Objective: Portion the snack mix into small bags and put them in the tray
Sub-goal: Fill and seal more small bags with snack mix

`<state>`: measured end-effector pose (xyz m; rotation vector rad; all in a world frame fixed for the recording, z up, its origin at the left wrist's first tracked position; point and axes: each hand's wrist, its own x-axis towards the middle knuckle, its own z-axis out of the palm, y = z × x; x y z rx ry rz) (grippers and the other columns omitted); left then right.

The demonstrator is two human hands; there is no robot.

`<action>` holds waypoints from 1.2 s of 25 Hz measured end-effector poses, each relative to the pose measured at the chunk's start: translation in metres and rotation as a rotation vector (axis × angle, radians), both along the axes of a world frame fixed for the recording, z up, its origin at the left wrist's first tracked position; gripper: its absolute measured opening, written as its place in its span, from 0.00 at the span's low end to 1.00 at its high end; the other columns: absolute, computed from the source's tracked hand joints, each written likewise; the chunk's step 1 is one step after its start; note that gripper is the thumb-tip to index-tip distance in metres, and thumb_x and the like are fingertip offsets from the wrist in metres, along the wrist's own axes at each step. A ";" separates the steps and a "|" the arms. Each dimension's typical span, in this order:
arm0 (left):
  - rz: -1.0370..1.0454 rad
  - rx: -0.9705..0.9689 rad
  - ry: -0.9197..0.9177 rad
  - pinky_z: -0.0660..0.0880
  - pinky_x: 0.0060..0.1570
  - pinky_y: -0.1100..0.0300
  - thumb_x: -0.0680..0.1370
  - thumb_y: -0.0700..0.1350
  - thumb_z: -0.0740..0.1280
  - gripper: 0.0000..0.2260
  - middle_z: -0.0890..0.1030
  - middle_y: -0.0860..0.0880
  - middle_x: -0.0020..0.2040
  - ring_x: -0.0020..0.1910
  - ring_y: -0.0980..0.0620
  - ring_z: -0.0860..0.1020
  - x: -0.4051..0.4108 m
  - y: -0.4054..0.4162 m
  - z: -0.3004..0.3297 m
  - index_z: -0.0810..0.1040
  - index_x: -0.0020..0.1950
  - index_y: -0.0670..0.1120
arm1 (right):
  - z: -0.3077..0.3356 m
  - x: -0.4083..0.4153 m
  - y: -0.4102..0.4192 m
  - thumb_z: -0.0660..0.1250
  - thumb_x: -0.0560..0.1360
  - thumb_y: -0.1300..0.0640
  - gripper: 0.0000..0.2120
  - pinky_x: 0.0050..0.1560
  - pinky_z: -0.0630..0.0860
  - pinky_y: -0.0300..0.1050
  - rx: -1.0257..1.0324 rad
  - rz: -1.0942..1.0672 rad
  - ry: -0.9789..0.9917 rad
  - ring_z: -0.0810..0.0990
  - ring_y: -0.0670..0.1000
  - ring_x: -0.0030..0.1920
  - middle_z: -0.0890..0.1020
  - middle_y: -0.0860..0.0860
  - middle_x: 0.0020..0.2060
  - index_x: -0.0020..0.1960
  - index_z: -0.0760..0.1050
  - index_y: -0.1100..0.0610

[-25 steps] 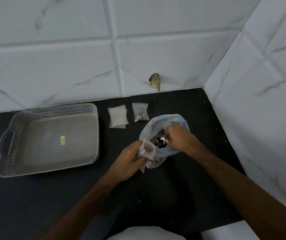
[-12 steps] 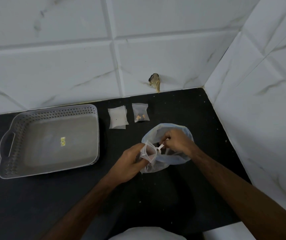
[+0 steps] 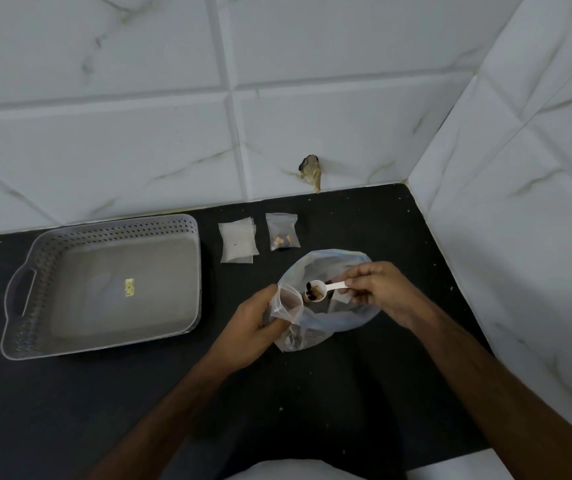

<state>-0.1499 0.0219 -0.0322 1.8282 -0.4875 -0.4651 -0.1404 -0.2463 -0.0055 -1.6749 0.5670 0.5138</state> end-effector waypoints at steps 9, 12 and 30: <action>0.089 -0.055 -0.012 0.80 0.52 0.46 0.81 0.44 0.69 0.07 0.82 0.51 0.52 0.53 0.49 0.82 0.002 -0.014 0.016 0.77 0.59 0.49 | 0.090 -0.025 0.011 0.66 0.78 0.67 0.10 0.41 0.80 0.40 0.039 0.022 -0.374 0.80 0.49 0.38 0.85 0.57 0.41 0.52 0.85 0.58; 0.123 -0.068 -0.025 0.79 0.53 0.44 0.81 0.46 0.69 0.10 0.82 0.52 0.54 0.54 0.49 0.81 0.001 -0.016 0.020 0.76 0.62 0.51 | 0.095 -0.033 0.031 0.68 0.78 0.62 0.12 0.42 0.79 0.39 -0.266 0.205 -0.528 0.81 0.45 0.40 0.84 0.47 0.40 0.51 0.84 0.47; 0.163 -0.154 -0.001 0.77 0.57 0.64 0.81 0.40 0.69 0.18 0.80 0.56 0.62 0.62 0.59 0.79 0.003 -0.019 0.031 0.71 0.66 0.58 | 0.083 -0.042 0.044 0.70 0.76 0.66 0.11 0.45 0.81 0.40 -0.010 0.010 -0.480 0.84 0.49 0.43 0.87 0.50 0.45 0.54 0.85 0.55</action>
